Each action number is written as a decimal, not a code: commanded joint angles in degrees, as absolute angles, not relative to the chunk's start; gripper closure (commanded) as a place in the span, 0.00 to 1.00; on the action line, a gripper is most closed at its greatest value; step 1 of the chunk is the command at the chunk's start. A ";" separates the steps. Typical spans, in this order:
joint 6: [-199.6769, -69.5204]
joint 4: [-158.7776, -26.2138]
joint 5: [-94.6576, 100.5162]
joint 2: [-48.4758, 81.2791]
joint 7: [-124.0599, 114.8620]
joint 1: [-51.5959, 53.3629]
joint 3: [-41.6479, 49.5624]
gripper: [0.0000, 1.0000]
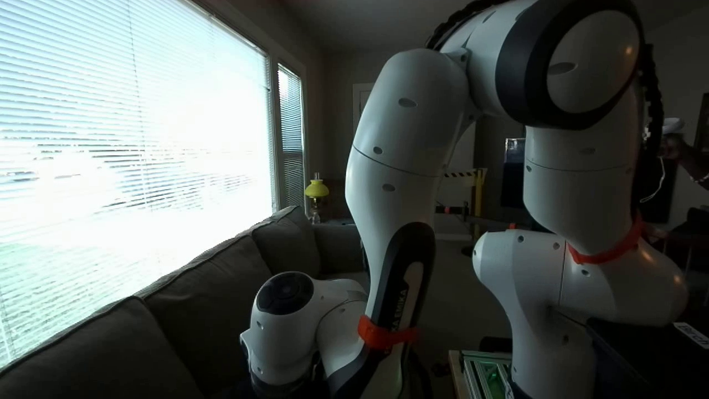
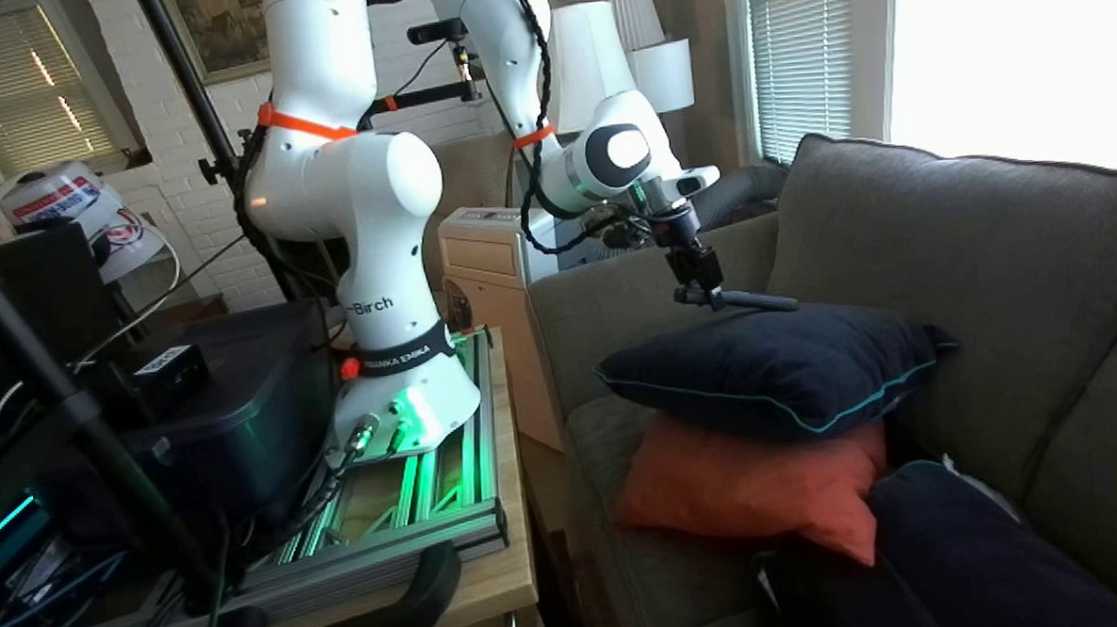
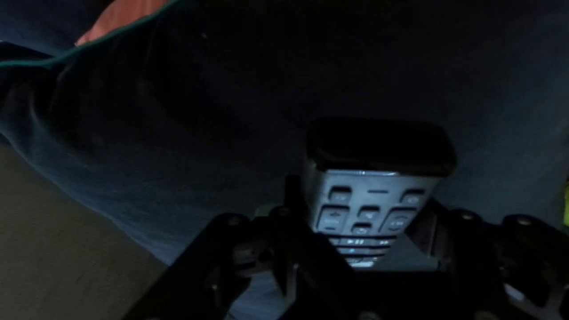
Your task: Put the remote on the pillow
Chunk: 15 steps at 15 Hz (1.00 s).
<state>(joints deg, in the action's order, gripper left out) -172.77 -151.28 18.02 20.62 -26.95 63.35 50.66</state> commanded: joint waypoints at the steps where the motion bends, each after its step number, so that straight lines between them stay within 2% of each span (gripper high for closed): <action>1: -172.76 -154.43 19.19 21.01 -30.90 70.25 59.18 0.71; 7: -176.65 -159.61 17.60 21.94 -32.21 71.91 62.13 0.71; 8: -176.04 -157.19 18.26 22.36 -32.98 67.88 58.48 0.71; 15: -188.24 -157.50 18.67 28.39 -36.85 59.08 51.75 0.71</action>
